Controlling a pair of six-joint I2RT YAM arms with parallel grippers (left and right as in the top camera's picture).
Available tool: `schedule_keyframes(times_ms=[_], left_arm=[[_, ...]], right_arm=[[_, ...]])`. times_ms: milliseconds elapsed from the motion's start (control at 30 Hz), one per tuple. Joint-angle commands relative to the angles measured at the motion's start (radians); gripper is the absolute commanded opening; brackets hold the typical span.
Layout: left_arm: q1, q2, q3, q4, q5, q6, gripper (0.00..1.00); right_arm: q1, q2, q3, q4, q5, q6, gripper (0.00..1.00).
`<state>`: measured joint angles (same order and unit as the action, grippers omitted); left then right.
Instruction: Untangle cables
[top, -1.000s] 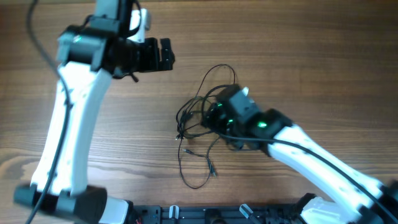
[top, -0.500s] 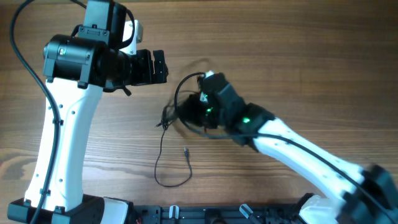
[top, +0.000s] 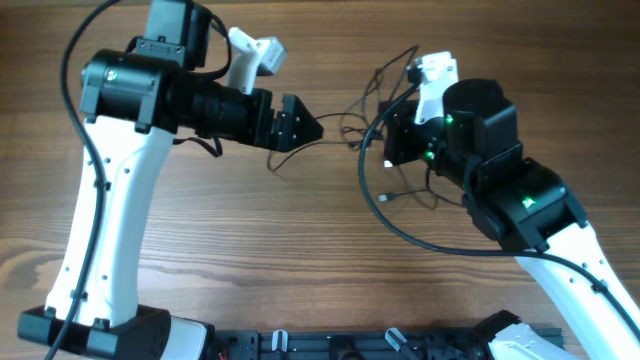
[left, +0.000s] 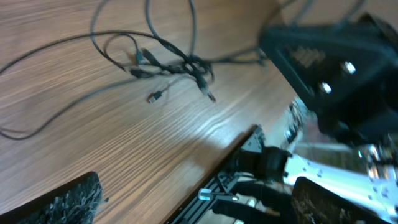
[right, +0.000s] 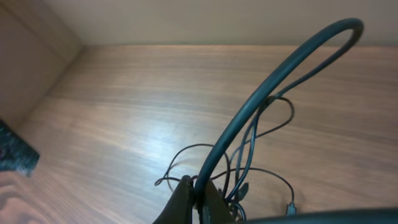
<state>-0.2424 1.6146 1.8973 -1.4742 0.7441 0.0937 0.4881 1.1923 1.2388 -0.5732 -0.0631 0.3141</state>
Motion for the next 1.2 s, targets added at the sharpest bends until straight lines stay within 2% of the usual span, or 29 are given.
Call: schedule_keyframes(times_ms=[0,300,433,700,733,767,867,1033,1100,1167], left_arm=[[-0.079,0.063,0.001,0.008,0.092,0.213,1.00],[-0.288,0.173,0.001,0.300,-0.227,0.239,0.99],[-0.310,0.174,0.001,0.376,-0.267,0.235,0.96],[-0.309,0.174,0.001,0.522,-0.266,0.085,0.93],[-0.309,0.174,0.001,0.535,-0.267,0.041,0.91],[-0.309,0.176,0.001,0.550,-0.267,-0.064,0.87],[-0.312,0.191,0.000,0.569,-0.298,-0.272,0.85],[-0.312,0.203,0.000,0.565,-0.346,-0.399,0.86],[-0.307,0.203,0.000,0.538,-0.360,-0.584,0.92],[-0.296,0.203,0.000,0.485,-0.351,-0.799,0.92]], right_arm=[[-0.055,-0.022,0.063,-0.014,0.034,-0.080,0.05],[-0.087,-0.035,0.176,-0.096,0.033,-0.105,0.04],[-0.087,-0.046,0.183,-0.132,0.033,-0.105,0.04],[-0.087,-0.047,0.183,-0.138,-0.005,-0.104,0.04],[-0.087,-0.047,0.183,-0.137,-0.005,-0.103,0.04],[-0.087,-0.047,0.183,-0.137,-0.005,-0.102,0.04],[-0.087,-0.047,0.183,-0.132,-0.005,-0.100,0.04],[-0.087,-0.047,0.183,-0.132,-0.005,-0.095,0.04],[-0.087,-0.047,0.183,-0.133,-0.005,-0.094,0.04],[-0.087,-0.047,0.183,-0.132,-0.005,-0.092,0.04]])
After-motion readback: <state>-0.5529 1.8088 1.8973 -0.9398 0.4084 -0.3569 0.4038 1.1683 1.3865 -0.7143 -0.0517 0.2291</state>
